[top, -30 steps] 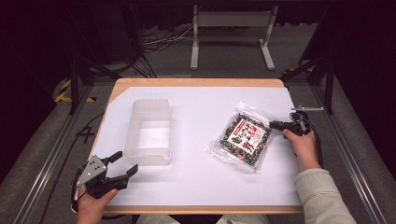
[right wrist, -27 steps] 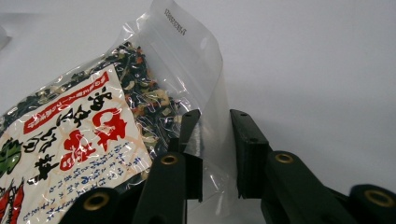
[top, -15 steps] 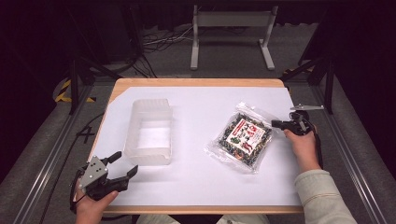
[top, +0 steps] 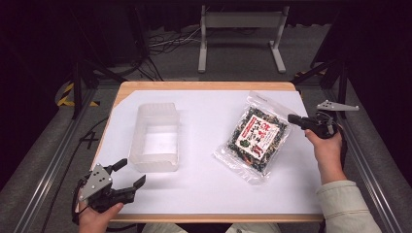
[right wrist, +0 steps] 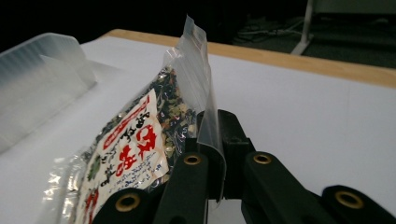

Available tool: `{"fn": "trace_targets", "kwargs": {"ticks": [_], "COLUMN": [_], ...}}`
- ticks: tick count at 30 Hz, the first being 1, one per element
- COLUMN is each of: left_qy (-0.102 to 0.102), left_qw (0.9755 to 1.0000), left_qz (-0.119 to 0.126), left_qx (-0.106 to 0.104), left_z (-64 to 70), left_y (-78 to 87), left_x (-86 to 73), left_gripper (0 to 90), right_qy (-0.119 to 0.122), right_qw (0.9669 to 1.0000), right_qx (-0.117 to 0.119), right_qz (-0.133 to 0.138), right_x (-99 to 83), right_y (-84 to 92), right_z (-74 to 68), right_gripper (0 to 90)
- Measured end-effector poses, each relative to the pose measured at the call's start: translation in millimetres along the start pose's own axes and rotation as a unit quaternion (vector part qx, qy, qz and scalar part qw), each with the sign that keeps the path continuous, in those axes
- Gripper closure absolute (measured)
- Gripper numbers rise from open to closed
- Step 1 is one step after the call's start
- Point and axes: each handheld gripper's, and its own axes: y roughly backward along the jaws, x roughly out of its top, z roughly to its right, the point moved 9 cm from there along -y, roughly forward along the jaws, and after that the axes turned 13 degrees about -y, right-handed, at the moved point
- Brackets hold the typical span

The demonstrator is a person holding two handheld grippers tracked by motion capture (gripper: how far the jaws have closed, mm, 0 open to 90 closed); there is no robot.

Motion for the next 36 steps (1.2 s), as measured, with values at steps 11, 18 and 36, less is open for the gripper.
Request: {"fn": "trace_targets", "kwargs": {"ticks": [11, 18, 36], "left_qy": [-0.012, 0.010, 0.008], "left_qw": [0.9998, 0.9999, 0.9983], "left_qz": [0.013, 0.004, 0.046], "left_qx": [0.002, 0.010, -0.034], "left_z": [4.8, 4.4, 12.8], "left_y": [2.4, -1.5, -8.3], "left_x": [6.2, 7.6, 30.9], "left_gripper": [26.2, 22.6, 24.5], "right_qy": [0.065, 0.101, 0.147], "right_qw": [0.9944, 0.9887, 0.9778], "right_qx": [0.068, 0.090, 0.121], "right_qz": [0.049, 0.065, 0.087], "right_x": [34.2, 44.0, 61.3], "right_y": [33.1, 49.9, 75.8], "right_z": [-61.1, -87.1, -126.3], "right_gripper": [90.0, 90.0, 90.0]}}
